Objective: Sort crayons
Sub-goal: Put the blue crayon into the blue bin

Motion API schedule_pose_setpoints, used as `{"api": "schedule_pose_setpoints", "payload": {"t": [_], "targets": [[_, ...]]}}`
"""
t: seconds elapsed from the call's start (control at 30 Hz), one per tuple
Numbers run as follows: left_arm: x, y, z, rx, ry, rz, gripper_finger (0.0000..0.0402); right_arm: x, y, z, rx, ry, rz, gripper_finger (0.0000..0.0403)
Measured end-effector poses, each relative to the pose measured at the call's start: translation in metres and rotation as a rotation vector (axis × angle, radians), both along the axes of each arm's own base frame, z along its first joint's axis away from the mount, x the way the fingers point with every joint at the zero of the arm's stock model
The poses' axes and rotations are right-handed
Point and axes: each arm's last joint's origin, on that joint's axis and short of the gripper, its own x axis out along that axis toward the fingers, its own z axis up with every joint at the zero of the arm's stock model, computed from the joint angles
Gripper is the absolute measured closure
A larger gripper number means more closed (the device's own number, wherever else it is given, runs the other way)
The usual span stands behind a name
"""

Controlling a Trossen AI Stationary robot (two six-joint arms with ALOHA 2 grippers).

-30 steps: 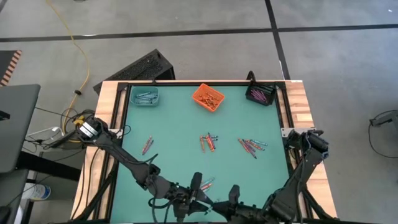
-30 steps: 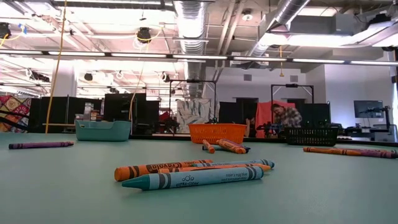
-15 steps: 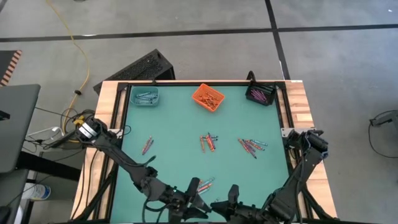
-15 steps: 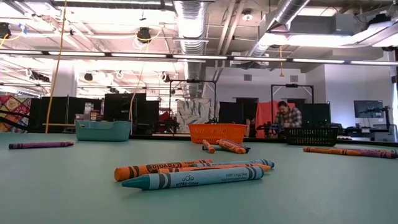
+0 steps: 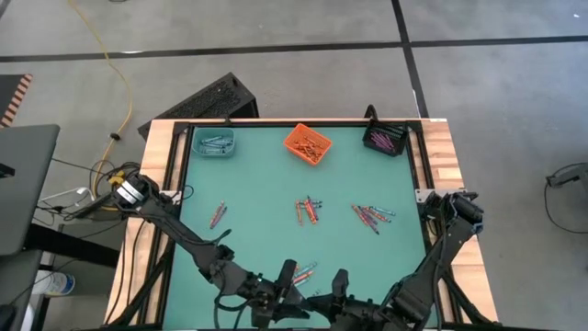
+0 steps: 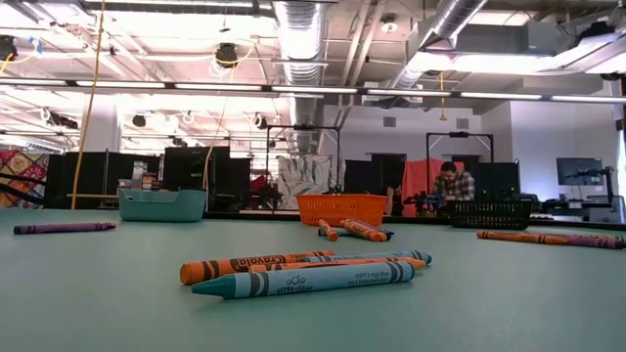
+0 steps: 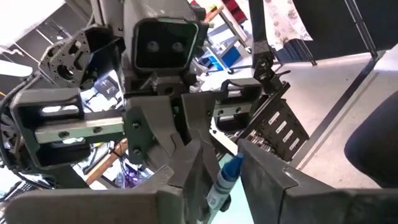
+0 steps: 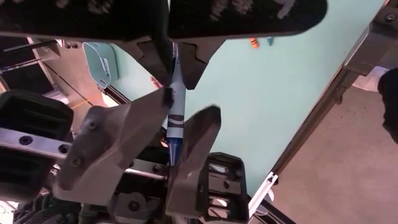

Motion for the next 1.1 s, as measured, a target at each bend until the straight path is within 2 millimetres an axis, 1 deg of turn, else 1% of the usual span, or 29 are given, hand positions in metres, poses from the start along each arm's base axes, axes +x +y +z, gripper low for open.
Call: {"api": "schedule_pose_setpoints", "payload": {"t": [0.2, 0.43, 0.53, 0.7, 0.87, 0.93, 1.0, 1.1], "targets": [[-0.001, -0.002, -0.002, 0.022, 0.015, 0.005, 0.0349, -0.002, 0.002, 0.0, 0.001, 0.0, 0.007, 0.0403], [-0.002, -0.002, -0.003, 0.02, 0.023, 0.007, 0.0356, -0.005, 0.004, 0.0, -0.008, -0.008, -0.001, 0.0403], [-0.003, -0.004, -0.002, 0.031, 0.013, 0.038, 0.0358, -0.005, 0.004, 0.0, -0.009, -0.009, -0.002, 0.0403], [-0.004, -0.004, -0.003, 0.05, 0.009, 0.041, 0.039, -0.005, 0.004, 0.0, 0.0, -0.01, -0.008, 0.0403], [-0.003, -0.004, -0.004, 0.062, 0.023, 0.046, 0.0395, -0.002, -0.002, -0.003, 0.038, 0.017, -0.025, 0.0402], [-0.003, -0.004, -0.006, 0.07, 0.035, 0.055, 0.0395, 0.0, -0.006, -0.005, 0.067, 0.035, -0.044, 0.0396], [-0.003, -0.003, -0.007, 0.079, 0.05, 0.082, 0.0395, 0.002, -0.011, -0.007, 0.09, 0.052, -0.077, 0.0382], [-0.003, -0.001, -0.011, 0.103, 0.079, 0.134, 0.0395, 0.005, -0.02, -0.011, 0.105, 0.079, -0.131, 0.0343]]}}
